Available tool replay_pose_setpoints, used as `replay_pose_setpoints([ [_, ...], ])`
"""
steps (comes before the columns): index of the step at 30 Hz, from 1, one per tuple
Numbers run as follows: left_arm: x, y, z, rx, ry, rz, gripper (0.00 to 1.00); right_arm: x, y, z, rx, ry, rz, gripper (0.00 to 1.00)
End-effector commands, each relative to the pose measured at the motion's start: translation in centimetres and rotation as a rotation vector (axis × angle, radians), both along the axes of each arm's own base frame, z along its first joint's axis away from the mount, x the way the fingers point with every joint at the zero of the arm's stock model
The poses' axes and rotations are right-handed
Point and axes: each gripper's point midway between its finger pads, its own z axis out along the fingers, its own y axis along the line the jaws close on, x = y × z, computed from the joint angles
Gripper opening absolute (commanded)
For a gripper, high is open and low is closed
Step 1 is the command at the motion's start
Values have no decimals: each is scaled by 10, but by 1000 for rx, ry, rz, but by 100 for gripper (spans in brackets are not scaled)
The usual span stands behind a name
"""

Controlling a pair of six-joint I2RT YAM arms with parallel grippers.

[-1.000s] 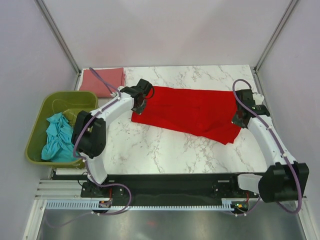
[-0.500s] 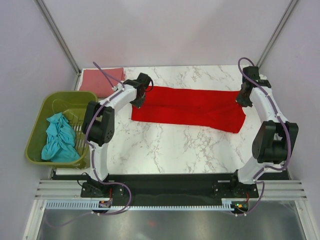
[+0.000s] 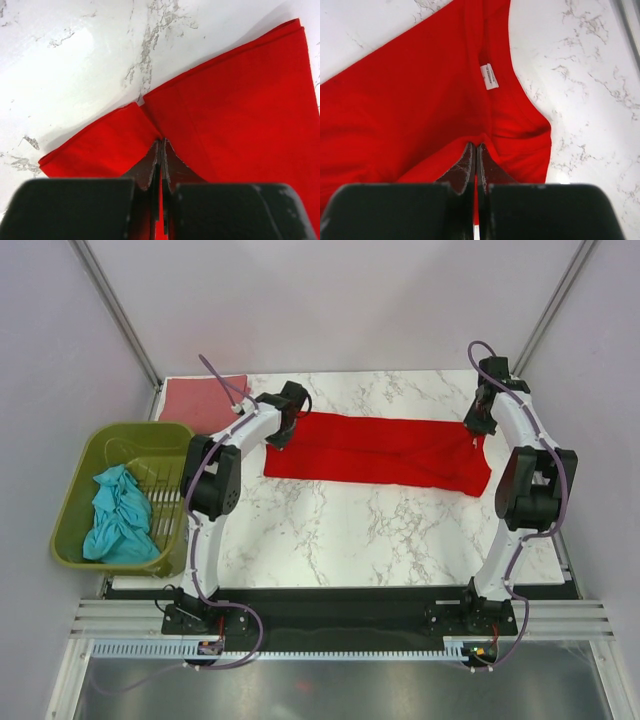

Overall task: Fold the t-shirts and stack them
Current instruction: Fold the tshirt

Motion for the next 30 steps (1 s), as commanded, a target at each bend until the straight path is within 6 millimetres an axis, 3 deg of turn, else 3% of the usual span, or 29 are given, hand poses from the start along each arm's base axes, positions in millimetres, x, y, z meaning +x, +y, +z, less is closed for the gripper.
replay_pose_setpoints([
  [1,11,17,10,107,-23,-14,2,12,-8,-2,0,-5,6,0],
  [13,21,11,-2,119,3,-65,2,24,-1,-15,73,-10,5,0],
  [16,26,9,2,122,-4,-84,4,20,-5,-18,66,1,-16,0],
  [20,27,9,13,127,-20,-97,13,13,-9,-22,67,18,-34,0],
  [30,25,11,25,129,-36,-100,21,6,-18,-13,65,2,-90,0],
])
